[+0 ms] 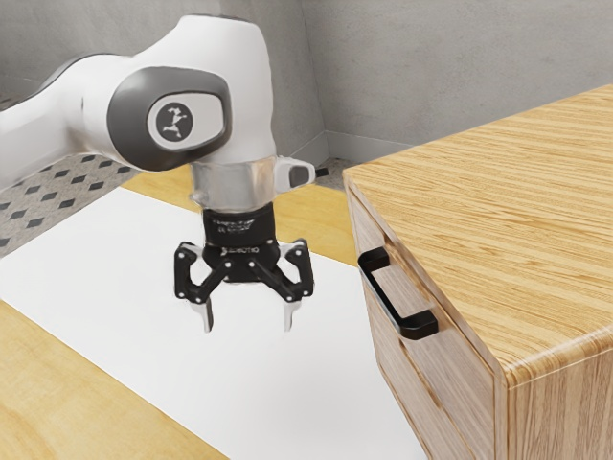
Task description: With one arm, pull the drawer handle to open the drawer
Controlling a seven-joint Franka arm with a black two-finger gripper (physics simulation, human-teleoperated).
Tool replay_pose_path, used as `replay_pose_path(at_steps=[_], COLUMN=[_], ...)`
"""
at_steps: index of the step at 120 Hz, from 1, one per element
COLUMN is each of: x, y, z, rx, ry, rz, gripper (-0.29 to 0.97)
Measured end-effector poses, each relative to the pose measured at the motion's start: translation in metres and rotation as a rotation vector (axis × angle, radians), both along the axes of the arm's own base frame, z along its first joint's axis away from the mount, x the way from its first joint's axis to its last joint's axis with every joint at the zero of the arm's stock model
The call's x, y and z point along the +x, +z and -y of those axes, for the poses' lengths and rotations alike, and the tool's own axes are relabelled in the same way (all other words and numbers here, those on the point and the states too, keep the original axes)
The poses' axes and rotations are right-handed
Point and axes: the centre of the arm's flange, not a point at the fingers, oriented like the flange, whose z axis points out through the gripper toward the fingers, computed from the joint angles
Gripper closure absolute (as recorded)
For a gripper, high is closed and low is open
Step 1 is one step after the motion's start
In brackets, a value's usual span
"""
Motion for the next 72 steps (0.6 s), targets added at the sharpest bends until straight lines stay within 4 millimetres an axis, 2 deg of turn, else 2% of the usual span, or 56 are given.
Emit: replay_pose_path(at_steps=[14,24,34,40,46,50,58,64,72], x=[0.007,0.009,-0.016,-0.033,-0.06,-0.083,-0.117,-0.123,-0.12], y=[0.016,0.031,0.076,0.099,0.113,0.107,0.075,0.067,0.067], z=[-0.004,-0.029,-0.049,-0.043,-0.038,-0.04,-0.038,-0.02,-0.006], rx=[0.014,0.019,-0.005,-0.019,-0.048,-0.075,-0.132,-0.179,-0.248], ry=[0.157,0.292,0.392,0.41,0.419,0.428,0.451,0.441,0.441], rz=[0.112,0.167,0.24,0.273,0.306,0.324,0.381,0.443,0.505], gripper=[0.0,0.0,0.0,0.0,0.0,0.0,0.0,0.0,0.0])
